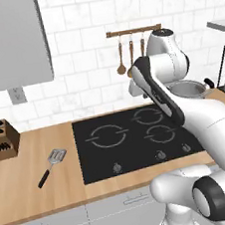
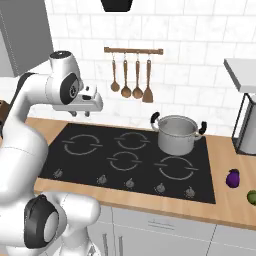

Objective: Put the lime and eggplant in the pot. Retrieve the spatula and lightly stir the vegetables in the pot.

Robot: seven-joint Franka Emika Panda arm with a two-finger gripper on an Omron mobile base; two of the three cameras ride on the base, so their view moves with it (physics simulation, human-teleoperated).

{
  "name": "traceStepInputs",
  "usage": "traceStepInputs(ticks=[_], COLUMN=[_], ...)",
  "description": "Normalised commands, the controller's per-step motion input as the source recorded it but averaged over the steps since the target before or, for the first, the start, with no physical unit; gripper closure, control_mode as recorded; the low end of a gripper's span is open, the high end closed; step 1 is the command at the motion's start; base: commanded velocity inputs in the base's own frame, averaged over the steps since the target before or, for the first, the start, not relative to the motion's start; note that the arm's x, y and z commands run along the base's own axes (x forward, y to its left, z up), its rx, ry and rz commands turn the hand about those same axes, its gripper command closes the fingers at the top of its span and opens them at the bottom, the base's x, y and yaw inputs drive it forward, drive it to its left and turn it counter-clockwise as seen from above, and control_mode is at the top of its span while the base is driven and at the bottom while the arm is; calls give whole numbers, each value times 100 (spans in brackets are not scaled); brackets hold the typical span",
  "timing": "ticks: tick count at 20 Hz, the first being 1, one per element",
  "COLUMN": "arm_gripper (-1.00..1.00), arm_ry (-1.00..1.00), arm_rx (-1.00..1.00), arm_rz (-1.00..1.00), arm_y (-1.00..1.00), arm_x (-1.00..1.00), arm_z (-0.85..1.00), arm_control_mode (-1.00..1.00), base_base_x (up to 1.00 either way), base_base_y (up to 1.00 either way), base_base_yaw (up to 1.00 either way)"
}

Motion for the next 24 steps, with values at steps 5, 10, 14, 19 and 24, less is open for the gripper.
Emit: traceStepInputs(ticks=[5,10,14,19,24], arm_gripper=[-100,-100,-100,-100,-100], arm_ry=[0,0,0,0,0], arm_rx=[0,0,0,0,6], arm_rz=[0,0,0,0,0], arm_y=[0,0,0,0,-19], arm_x=[-1,0,0,0,0], arm_z=[0,0,0,0,-3], arm_control_mode=[100,100,100,100,-100], base_base_x=[-4,-18,-18,-3,0], base_base_y=[-57,-100,-100,-94,-10], base_base_yaw=[0,0,-1,-5,-3])
